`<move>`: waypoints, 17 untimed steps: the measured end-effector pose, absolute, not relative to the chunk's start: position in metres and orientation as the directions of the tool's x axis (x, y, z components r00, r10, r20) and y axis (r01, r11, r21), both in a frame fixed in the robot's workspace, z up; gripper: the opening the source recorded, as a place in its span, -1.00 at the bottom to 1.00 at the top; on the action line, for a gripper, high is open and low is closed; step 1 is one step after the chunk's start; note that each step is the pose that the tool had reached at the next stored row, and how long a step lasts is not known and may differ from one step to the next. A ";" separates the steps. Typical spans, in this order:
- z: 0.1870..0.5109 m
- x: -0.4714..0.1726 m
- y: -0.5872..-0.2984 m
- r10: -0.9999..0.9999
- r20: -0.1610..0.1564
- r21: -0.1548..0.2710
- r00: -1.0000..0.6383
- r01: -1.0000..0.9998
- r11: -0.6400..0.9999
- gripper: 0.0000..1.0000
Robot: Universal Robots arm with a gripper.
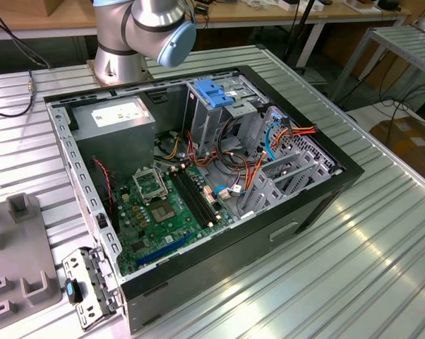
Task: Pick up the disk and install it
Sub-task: 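Pick up the disk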
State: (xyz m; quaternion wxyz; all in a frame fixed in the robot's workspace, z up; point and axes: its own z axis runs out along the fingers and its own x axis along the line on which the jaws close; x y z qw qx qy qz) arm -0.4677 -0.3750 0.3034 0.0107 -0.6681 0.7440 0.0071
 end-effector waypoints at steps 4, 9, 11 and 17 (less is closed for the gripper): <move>0.302 -0.468 -0.375 -0.994 -0.025 -0.004 -0.107 -0.994 0.107 0.18; 0.300 -0.468 -0.374 -0.994 -0.025 -0.004 -0.107 -0.994 0.108 0.03; 0.300 -0.468 -0.374 -0.994 -0.025 -0.004 -0.107 -0.994 0.107 0.03; 0.299 -0.468 -0.372 -0.994 -0.025 -0.004 -0.107 -0.994 0.107 0.03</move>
